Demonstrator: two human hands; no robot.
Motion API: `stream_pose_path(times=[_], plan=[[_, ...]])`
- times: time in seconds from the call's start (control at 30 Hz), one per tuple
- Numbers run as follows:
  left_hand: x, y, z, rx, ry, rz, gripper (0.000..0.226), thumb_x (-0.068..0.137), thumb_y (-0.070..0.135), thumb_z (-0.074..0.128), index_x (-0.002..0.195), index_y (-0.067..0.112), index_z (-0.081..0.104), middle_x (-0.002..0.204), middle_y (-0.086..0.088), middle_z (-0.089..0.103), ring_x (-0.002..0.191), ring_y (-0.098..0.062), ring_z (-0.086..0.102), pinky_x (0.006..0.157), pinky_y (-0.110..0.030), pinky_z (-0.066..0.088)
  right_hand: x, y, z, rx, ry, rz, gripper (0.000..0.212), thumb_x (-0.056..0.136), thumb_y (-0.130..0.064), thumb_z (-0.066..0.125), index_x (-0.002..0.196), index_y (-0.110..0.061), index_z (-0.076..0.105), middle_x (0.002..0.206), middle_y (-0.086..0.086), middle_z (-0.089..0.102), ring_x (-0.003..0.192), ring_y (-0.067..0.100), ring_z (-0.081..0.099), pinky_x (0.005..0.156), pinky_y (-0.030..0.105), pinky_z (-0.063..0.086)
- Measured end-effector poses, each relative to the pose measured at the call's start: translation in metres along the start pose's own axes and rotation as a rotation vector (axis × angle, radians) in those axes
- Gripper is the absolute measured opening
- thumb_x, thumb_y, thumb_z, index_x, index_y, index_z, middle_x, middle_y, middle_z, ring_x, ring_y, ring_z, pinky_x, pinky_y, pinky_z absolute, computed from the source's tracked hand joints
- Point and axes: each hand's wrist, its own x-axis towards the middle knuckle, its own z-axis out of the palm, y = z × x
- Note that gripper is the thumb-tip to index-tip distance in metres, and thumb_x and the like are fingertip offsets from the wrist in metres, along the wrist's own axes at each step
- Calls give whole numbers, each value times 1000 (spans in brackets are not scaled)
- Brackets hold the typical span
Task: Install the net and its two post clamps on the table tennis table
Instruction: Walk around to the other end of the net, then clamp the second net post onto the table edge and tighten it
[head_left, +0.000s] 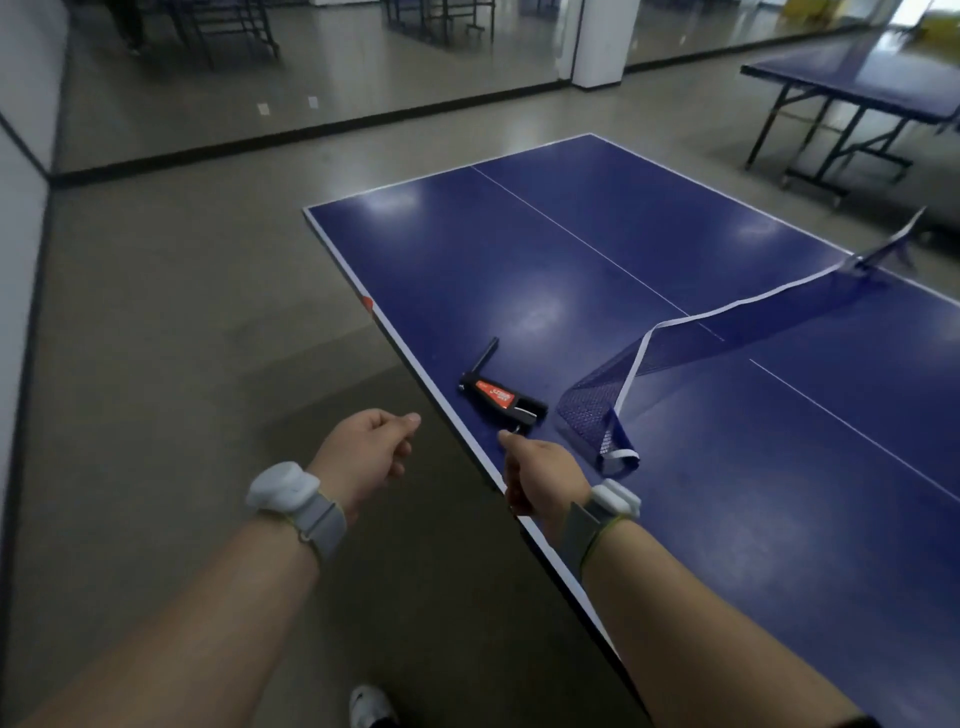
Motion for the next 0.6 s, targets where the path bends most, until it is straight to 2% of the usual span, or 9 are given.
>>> stream_pose_path(times=[0.13, 0.2, 0.3, 0.4, 0.47, 0.5, 0.53, 0.6], plan=[[97, 7, -8, 110, -98, -25, 27, 93, 44, 68, 81, 20, 69, 80, 0, 75, 63, -16, 64, 55, -28, 45, 65, -7, 28, 14, 158, 37, 42, 97, -42, 64, 65, -16, 58, 51, 7, 55, 46, 23, 49, 57, 38, 43], [131, 7, -2, 155, -126, -32, 26, 93, 44, 69, 84, 20, 71, 86, 0, 78, 67, -16, 67, 59, -29, 47, 86, -4, 30, 37, 190, 94, 38, 98, -39, 65, 69, -15, 60, 53, 2, 56, 46, 22, 50, 53, 33, 41], [195, 4, 14, 250, -170, -60, 29, 93, 43, 69, 87, 16, 75, 88, -3, 78, 72, -17, 68, 66, -30, 51, 126, 5, 32, 72, 267, 168, 26, 99, -33, 66, 81, -14, 66, 67, 5, 59, 44, 20, 51, 47, 24, 36], [256, 3, 43, 370, -233, -98, 37, 92, 46, 68, 93, 11, 77, 89, -8, 76, 84, -24, 71, 77, -33, 54, 172, 9, 23, 41, 357, 222, 20, 99, -28, 66, 91, -11, 72, 75, 4, 64, 58, 25, 59, 46, 23, 39], [287, -1, 63, 464, -288, -92, 35, 92, 47, 68, 101, 15, 78, 97, -9, 76, 93, -28, 70, 81, -32, 52, 202, 13, 16, 34, 405, 251, 18, 92, -30, 70, 90, -13, 76, 68, 0, 65, 62, 25, 60, 48, 25, 41], [300, -3, 72, 515, -308, -93, 34, 93, 47, 67, 106, 17, 79, 97, -8, 74, 93, -27, 68, 80, -29, 49, 220, 20, 12, 29, 438, 271, 24, 84, -33, 72, 96, -14, 78, 61, -3, 64, 59, 23, 59, 51, 28, 43], [313, -3, 80, 547, -320, -92, 35, 94, 46, 67, 111, 17, 78, 99, -8, 72, 93, -27, 66, 80, -28, 47, 240, 27, 7, 36, 450, 274, 40, 75, -36, 73, 107, -14, 79, 57, -6, 63, 57, 20, 58, 55, 31, 45], [337, -2, 95, 581, -341, -120, 41, 96, 47, 65, 120, 17, 76, 111, -10, 73, 103, -31, 67, 88, -30, 50, 271, 42, -3, 22, 475, 295, 64, 68, -38, 73, 129, -21, 70, 71, -4, 68, 62, 19, 62, 66, 36, 55]])
